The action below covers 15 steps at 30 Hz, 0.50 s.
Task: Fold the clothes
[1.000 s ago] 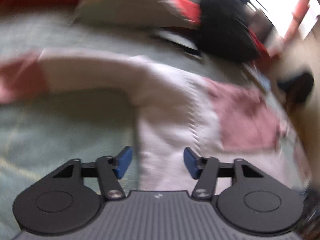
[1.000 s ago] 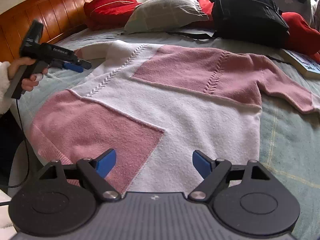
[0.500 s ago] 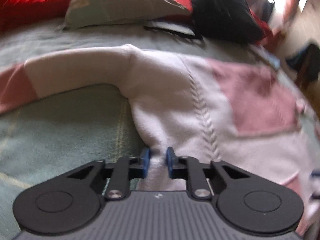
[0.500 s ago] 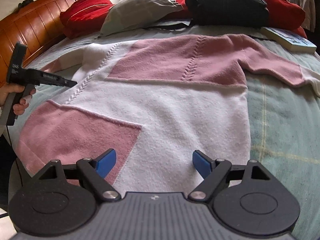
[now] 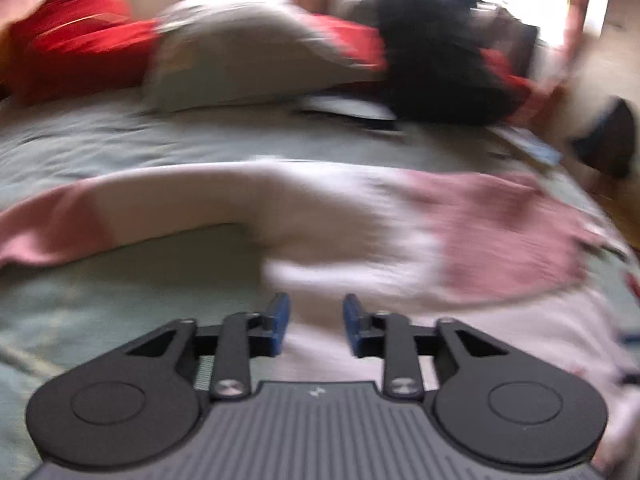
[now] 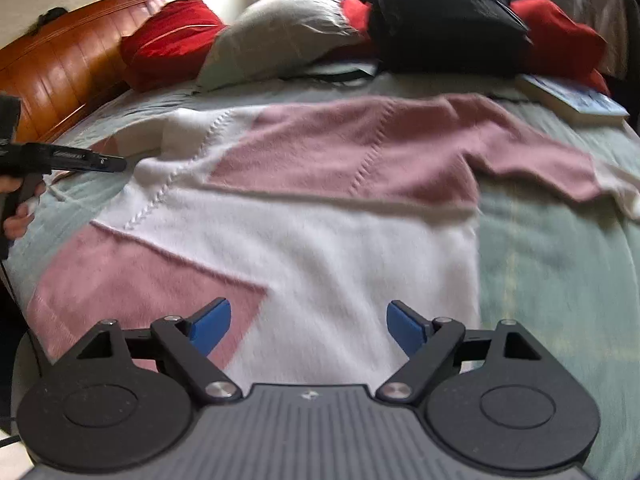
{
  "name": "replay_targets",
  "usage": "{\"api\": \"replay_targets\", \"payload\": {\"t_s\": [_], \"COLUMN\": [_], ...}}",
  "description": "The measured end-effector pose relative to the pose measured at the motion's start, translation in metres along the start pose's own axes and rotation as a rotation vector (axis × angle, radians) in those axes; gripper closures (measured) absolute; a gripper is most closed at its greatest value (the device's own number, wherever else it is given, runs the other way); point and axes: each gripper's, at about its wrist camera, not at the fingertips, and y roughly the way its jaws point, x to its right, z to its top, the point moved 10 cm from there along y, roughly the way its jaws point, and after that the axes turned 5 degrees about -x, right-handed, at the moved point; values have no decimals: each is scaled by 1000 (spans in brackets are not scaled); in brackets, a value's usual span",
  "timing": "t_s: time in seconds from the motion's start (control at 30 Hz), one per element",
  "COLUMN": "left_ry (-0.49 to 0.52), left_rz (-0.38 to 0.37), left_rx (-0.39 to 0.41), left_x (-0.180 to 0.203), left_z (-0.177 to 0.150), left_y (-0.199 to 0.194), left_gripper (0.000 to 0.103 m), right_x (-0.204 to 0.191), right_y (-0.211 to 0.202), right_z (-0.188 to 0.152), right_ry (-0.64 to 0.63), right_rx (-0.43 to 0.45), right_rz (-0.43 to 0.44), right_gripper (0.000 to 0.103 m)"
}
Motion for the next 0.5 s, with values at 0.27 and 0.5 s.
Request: {"api": "replay_targets", "payload": {"t_s": [0.27, 0.5], "left_ry": [321, 321], "left_rz": [5, 99], "left_rx": [-71, -90], "left_x": [64, 58], "left_z": [-73, -101], "left_y": [-3, -37], "left_gripper": [55, 45], "right_x": [-9, 5], "right_y": [21, -22], "right_z": [-24, -64], "right_ry": [-151, -35], "right_rx": [-28, -44], "right_rz": [-65, -118], "right_gripper": [7, 5]}}
